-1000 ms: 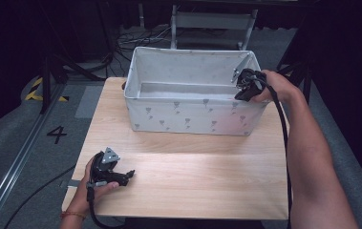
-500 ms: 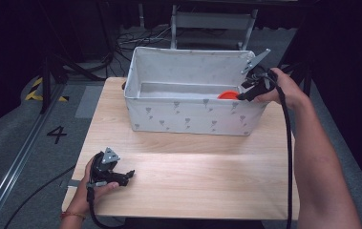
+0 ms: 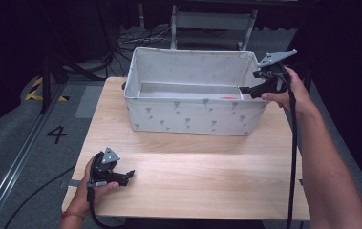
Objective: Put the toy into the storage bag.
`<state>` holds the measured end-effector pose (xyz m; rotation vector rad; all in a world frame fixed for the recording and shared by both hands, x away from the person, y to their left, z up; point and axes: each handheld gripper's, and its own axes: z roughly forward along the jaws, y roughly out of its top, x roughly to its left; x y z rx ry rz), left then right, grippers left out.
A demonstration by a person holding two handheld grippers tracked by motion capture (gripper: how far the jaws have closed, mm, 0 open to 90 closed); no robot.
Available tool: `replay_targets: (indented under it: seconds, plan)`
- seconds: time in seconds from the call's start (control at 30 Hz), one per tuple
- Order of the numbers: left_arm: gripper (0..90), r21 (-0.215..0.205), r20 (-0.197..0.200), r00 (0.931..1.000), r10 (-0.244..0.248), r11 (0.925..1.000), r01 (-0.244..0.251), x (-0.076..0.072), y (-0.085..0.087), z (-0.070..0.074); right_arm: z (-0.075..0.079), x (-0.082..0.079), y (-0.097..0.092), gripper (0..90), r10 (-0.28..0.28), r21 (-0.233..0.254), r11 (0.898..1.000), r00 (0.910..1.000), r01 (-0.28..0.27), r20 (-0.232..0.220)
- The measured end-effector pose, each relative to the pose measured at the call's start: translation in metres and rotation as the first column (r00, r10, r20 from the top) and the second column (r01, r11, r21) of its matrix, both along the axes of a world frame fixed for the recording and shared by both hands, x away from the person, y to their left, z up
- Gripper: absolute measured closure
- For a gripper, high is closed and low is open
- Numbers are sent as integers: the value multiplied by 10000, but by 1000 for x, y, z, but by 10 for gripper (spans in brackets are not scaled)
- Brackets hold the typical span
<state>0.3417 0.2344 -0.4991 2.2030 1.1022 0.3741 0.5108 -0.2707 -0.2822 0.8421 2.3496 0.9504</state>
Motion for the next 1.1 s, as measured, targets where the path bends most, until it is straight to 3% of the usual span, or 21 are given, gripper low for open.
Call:
replay_targets:
  seconds: [0.17,0.4,0.8,1.1]
  plan:
    - [69,9,58,10000,3,10000,-3,0,0,0,1,-13,-1,201,-301,-111,9995,9992,304,265]
    - [66,66,123,9999,13,10000,-14,0,0,0,3,-36,-4,193,-255,-222,9994,9973,271,692]
    - [66,73,147,9999,40,10000,-41,0,0,0,-5,-69,-10,192,55,-618,9981,9961,0,880]
    - [66,78,147,9999,46,10000,-47,0,0,0,-16,-92,-19,192,-83,-865,9961,9957,164,927]
